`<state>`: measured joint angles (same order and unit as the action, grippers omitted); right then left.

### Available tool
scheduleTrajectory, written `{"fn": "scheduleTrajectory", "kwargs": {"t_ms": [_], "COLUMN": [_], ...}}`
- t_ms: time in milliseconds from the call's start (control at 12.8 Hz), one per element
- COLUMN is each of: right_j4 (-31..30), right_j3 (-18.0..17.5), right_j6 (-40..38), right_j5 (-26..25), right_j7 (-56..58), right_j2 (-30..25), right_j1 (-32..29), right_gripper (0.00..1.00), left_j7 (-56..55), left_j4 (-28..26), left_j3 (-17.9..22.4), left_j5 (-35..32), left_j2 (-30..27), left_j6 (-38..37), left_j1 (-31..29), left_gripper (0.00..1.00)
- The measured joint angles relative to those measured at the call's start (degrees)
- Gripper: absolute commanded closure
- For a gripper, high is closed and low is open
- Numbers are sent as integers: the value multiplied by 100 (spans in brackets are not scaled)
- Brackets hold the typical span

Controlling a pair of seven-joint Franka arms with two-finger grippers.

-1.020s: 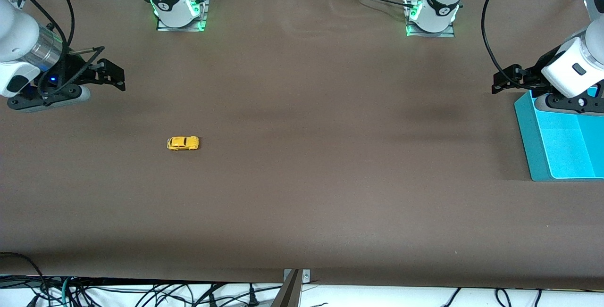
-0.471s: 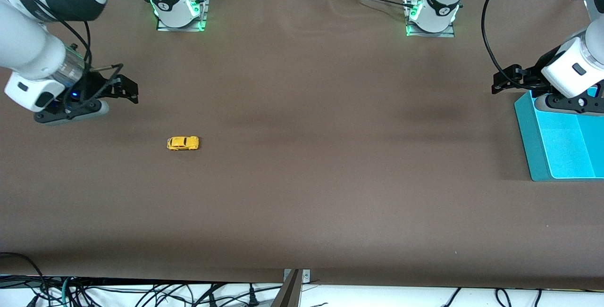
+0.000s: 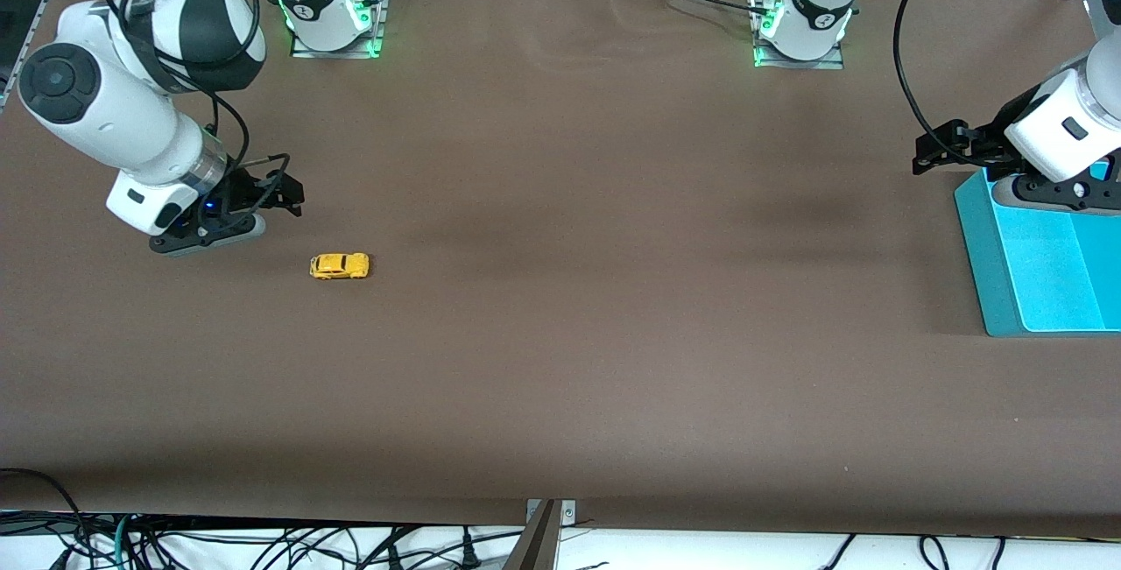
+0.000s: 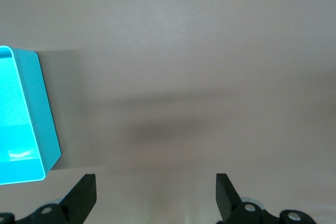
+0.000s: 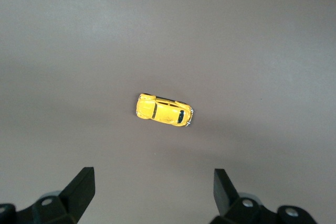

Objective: Wind and store yellow beetle car
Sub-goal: 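Move the right gripper over the yellow toy car, then lower the right gripper and close it on the yellow car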

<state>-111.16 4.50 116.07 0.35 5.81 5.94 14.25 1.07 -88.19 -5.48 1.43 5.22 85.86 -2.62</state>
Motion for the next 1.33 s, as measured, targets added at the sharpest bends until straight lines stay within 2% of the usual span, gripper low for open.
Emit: {"fn": "scheduleTrajectory", "kwargs": {"t_ms": [157, 314, 549, 1020, 1333], "right_j4": [-140, -324, -471, -902, -1052], "right_j3": [-77, -209, -415, -414, -394], "right_j6": [190, 391, 766, 1845, 2212], "right_j5": [0, -6, -10, 14, 562], "right_j7": [194, 991, 2737, 6385, 8145], "right_j2": [76, 246, 599, 1036, 1369], "right_j1": [6, 15, 30, -19, -356], "right_gripper": [0, 0, 0, 0, 0], "left_j7": [0, 0, 0, 0, 0], "left_j4": [0, 1, 2, 3, 3], "left_j3": [0, 0, 0, 0, 0], "left_j5": [0, 0, 0, 0, 0], "left_j2": [0, 0, 1, 3, 4], "left_j6": [0, 0, 0, 0, 0], "left_j1": [0, 0, -1, -1, -1], "left_gripper": [0, 0, 0, 0, 0]}}
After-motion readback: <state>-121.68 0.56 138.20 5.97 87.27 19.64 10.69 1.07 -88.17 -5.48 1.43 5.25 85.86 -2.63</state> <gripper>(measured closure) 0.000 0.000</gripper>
